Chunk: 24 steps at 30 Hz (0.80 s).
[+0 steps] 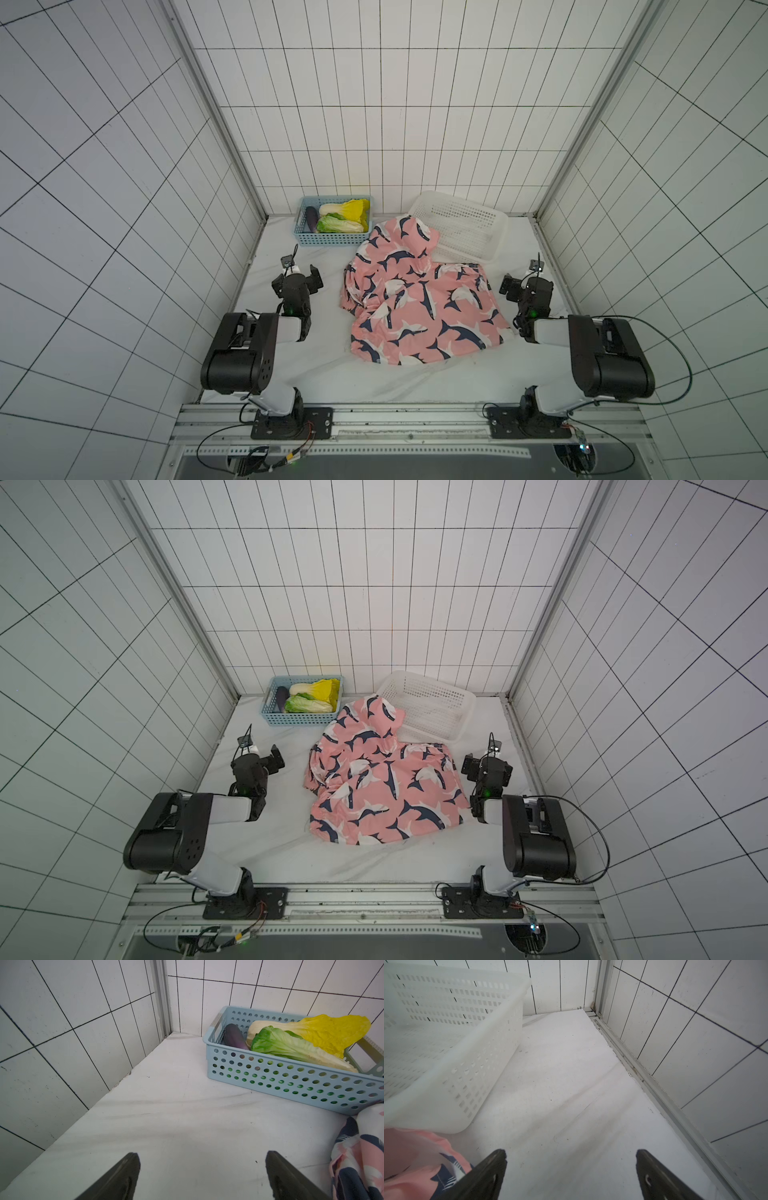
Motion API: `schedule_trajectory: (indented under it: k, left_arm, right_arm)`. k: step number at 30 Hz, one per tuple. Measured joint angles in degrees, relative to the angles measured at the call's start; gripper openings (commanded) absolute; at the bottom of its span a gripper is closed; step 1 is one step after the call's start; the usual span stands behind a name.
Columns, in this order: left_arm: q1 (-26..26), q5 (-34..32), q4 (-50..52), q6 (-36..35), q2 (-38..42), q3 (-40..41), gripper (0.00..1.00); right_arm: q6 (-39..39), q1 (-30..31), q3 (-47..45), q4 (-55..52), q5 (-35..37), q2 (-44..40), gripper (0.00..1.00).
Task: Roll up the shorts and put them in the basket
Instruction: Fold the shorts at the center of the board.
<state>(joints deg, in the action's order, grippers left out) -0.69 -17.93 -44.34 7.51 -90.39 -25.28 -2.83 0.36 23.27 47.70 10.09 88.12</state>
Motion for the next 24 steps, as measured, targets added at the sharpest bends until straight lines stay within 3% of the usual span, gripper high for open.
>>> schedule_trajectory:
  k: [24]
  left_arm:
    - [0.0,0.4,0.0,0.0,0.0,0.0,0.98]
  right_arm:
    - [-0.2,0.0,0.0,0.0,0.0,0.0,0.99]
